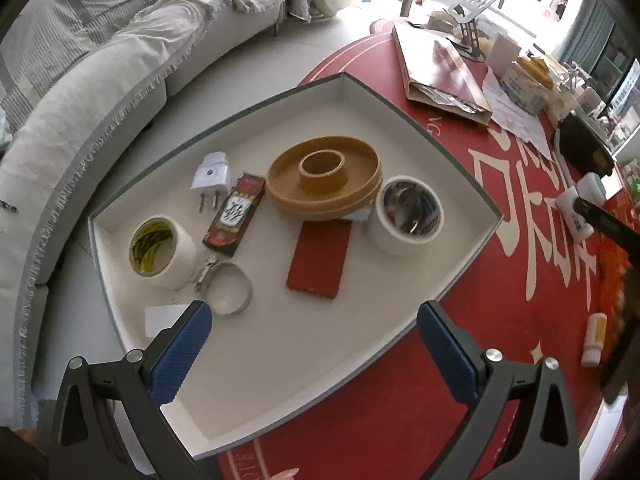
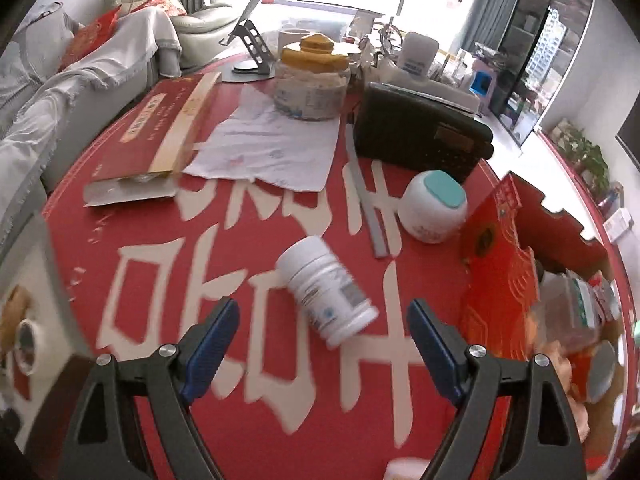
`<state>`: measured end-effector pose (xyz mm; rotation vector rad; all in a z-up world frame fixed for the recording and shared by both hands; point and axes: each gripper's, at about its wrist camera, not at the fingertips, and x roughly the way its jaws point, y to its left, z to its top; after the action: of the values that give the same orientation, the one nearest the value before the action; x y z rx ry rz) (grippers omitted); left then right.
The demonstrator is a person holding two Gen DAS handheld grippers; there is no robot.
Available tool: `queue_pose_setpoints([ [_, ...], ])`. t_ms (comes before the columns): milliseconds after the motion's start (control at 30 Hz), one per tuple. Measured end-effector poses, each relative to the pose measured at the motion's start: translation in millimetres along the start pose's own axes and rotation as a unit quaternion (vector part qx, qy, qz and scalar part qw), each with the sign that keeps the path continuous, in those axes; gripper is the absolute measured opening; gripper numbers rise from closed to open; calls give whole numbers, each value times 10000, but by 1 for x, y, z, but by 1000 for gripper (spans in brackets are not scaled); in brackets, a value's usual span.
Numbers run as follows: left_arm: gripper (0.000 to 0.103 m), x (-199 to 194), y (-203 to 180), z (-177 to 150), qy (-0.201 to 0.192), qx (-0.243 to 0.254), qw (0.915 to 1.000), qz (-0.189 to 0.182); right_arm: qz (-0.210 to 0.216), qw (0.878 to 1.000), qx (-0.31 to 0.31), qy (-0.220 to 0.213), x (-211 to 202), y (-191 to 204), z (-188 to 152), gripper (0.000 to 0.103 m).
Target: Organize rigid objects
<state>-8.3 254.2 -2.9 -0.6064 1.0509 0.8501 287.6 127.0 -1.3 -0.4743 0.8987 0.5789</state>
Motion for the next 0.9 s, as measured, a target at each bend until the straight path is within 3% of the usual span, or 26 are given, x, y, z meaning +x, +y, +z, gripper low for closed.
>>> queue_pose_setpoints([
  [133, 103, -6, 6, -7, 75, 108, 9999, -45, 262, 9995, -197, 27, 26, 5, 12, 87],
  [200, 103, -9, 5, -13, 131, 162, 9997, -103, 410, 9985, -233, 272, 42, 9, 15, 86],
  [267, 103, -11, 3, -18, 197, 240, 9994, -160, 546, 9968, -206, 541, 51, 13, 13, 65],
  [300, 103, -13, 1, -21, 206, 285, 9992, -172, 693, 9951, -177, 686, 54, 15, 11, 41],
  [400, 103, -21, -8, -30, 195, 442, 9984, -285, 897, 9922, -85, 858, 40, 23, -8, 41],
  [600, 103, -34, -27, -50, 143, 804, 9957, -431, 2103, 9677, -784, 1151, -33, 72, -89, 41],
  [667, 103, -34, -29, -56, 209, 882, 9951, -401, 2507, 9533, -881, 1436, -49, 86, -116, 53],
  [700, 103, -34, -30, -59, 230, 906, 9948, -403, 2549, 9514, -1007, 1406, -58, 91, -124, 84],
  [733, 103, -35, -31, -61, 241, 924, 9946, -409, 2430, 9538, -1171, 1325, -66, 93, -129, 102],
  [800, 103, -37, -31, -67, 256, 946, 9943, -426, 2074, 9618, -1485, 990, -79, 87, -131, 102],
  [900, 103, -39, -35, -74, 264, 972, 9938, -462, 1178, 9785, -1576, 613, -81, 62, -118, 102],
])
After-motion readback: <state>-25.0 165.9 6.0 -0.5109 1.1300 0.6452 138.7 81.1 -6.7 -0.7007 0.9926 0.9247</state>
